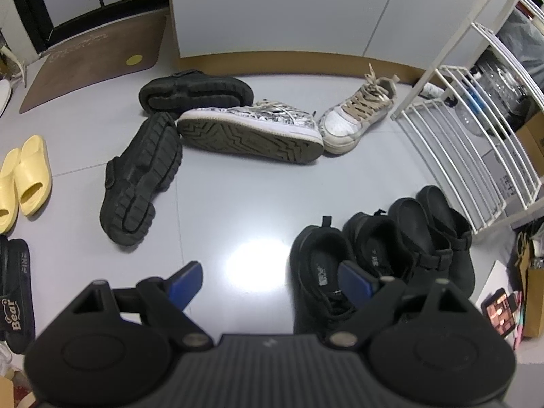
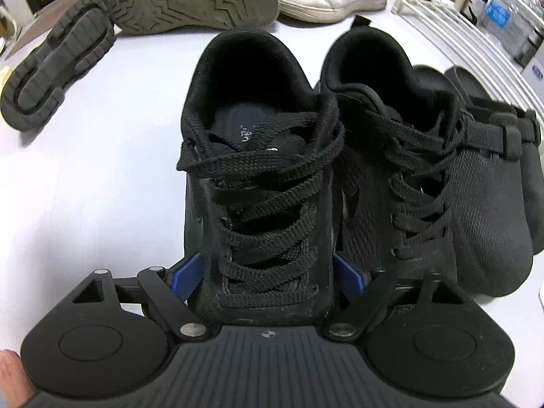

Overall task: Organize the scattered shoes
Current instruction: 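Open the right gripper and lift it off the aligned sneaker, then move the left gripper toward the black platform clog on the floor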

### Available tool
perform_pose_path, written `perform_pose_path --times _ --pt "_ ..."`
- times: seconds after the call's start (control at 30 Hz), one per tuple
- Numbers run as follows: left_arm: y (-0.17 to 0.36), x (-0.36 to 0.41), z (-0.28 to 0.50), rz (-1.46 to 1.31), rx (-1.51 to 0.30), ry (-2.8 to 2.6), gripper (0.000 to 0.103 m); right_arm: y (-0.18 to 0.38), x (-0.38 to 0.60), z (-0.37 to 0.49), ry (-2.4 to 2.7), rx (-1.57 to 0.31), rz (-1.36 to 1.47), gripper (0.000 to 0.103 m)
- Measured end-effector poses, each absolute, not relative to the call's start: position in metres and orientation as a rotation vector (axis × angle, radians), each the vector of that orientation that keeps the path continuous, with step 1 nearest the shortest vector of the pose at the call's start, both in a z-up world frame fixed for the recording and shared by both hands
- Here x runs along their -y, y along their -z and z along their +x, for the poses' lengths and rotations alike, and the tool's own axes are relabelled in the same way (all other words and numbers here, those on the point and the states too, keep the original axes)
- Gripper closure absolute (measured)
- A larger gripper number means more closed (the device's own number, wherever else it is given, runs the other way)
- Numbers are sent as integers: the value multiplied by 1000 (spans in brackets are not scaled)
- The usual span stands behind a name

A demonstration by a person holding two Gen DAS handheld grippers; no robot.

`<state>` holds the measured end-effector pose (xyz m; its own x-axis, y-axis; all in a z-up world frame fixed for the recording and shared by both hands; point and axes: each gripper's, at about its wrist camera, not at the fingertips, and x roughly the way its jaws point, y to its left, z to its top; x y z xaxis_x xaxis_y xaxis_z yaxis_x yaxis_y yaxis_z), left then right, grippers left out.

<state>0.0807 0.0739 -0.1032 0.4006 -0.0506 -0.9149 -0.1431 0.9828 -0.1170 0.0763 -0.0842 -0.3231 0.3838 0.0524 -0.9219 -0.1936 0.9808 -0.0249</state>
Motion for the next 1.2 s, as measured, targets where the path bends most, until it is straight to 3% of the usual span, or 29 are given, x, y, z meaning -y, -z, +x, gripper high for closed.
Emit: perform_pose_path --times 0.23,0.43,1.2 --pt "95 -79 74 -204 -1135 -53 14 306 74 67 -119 -1127 -172 16" --pt "82 -84 65 -205 -1097 -56 14 270 91 66 -79 -1081 -45 16" --pt "47 -118 36 -327 -1019 -103 14 54 83 -4 -190 -839 -150 15"
